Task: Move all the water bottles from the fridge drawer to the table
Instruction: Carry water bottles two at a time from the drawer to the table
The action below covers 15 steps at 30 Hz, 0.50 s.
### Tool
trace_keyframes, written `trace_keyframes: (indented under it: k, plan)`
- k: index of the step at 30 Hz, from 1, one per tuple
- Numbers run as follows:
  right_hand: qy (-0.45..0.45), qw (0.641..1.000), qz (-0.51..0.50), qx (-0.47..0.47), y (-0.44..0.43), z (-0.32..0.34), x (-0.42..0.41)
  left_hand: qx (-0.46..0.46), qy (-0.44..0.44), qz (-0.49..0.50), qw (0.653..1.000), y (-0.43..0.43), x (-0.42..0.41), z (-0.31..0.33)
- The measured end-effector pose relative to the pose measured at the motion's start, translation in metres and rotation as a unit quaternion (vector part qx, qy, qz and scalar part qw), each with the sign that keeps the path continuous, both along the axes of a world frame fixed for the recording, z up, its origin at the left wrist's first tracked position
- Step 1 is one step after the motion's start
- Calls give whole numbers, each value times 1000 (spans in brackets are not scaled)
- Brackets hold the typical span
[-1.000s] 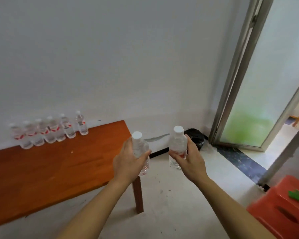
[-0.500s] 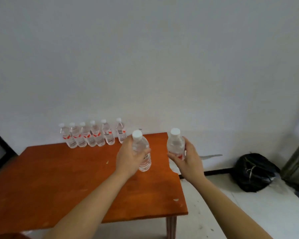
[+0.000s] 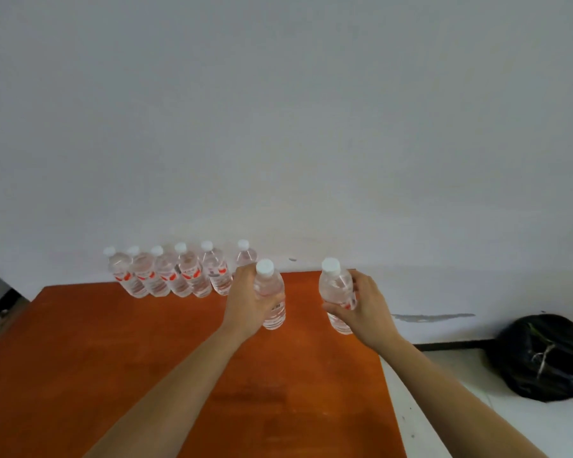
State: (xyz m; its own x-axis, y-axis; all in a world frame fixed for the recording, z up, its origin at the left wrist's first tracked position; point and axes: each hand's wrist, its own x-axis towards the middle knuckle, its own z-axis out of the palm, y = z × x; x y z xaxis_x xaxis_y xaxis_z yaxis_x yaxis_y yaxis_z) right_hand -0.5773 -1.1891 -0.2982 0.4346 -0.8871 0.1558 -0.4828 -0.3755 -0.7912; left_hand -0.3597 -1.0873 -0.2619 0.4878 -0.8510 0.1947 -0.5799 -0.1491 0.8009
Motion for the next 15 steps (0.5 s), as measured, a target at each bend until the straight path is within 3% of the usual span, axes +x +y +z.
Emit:
trace_keyframes:
  k: [3,7,10,15]
  plan:
    - [47,998,-37,3,-28,-13,30,47,-25,-51,997,-46,37,-17]
    - [83,995,-56,28,-67,-26,67,102,-135,-81,982,-105,80,-25]
    - [89,991,-78,61,-101,-45,95,163,-239,-91,953,-151,111,-36]
    - [93,987,-88,99,-132,-72,136,177,-344,-119,914,-199,144,-64]
